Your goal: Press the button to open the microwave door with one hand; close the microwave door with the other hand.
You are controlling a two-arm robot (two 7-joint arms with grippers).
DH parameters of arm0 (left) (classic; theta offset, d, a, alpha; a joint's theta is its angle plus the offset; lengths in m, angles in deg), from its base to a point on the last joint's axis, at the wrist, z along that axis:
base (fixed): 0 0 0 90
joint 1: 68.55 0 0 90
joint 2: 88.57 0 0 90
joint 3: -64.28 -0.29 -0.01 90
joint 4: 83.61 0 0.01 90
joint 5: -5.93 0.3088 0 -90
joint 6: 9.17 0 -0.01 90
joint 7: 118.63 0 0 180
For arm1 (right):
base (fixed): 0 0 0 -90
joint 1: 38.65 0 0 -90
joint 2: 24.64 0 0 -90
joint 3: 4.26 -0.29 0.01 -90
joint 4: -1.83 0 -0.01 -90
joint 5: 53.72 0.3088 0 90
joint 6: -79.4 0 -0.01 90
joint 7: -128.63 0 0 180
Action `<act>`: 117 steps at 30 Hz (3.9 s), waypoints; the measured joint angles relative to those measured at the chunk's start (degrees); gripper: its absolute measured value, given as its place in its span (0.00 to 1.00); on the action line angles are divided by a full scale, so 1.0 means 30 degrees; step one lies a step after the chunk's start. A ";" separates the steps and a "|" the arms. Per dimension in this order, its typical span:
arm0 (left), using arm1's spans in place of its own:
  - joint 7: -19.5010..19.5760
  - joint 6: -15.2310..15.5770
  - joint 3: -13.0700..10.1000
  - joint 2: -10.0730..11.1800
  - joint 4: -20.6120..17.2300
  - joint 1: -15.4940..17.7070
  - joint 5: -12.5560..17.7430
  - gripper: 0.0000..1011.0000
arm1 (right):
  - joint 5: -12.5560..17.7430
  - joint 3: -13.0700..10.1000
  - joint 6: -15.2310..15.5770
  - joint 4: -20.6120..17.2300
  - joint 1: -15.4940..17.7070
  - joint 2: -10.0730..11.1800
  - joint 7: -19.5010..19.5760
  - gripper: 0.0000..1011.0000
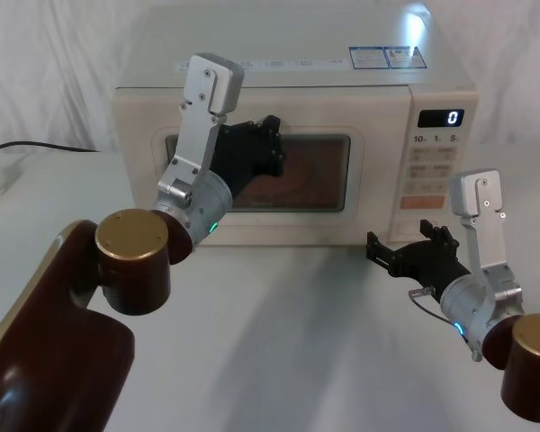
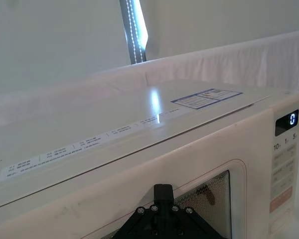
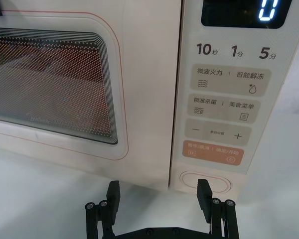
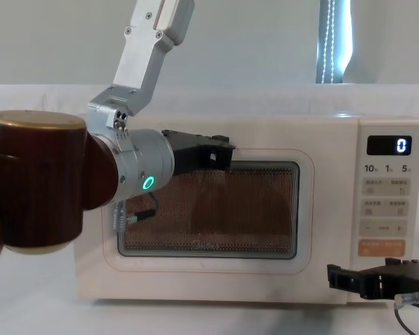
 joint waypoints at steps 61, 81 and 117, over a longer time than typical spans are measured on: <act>-0.2004 -0.0489 0.3450 0.1625 -0.6386 -0.7464 -0.0685 0.00 | 0.0001 0.0000 -0.0001 -0.0001 -0.0001 -0.0001 0.0000 0.99; -0.2678 -0.2663 0.5655 0.0969 -0.5684 -1.0732 -0.0786 0.00 | 0.0000 0.0000 -0.0001 -0.0001 0.0000 0.0000 0.0000 0.99; -0.2718 -0.2841 0.5777 0.0903 -0.5471 -1.0843 -0.0814 0.51 | 0.0000 -0.0001 -0.0001 -0.0001 0.0000 0.0000 -0.0001 0.99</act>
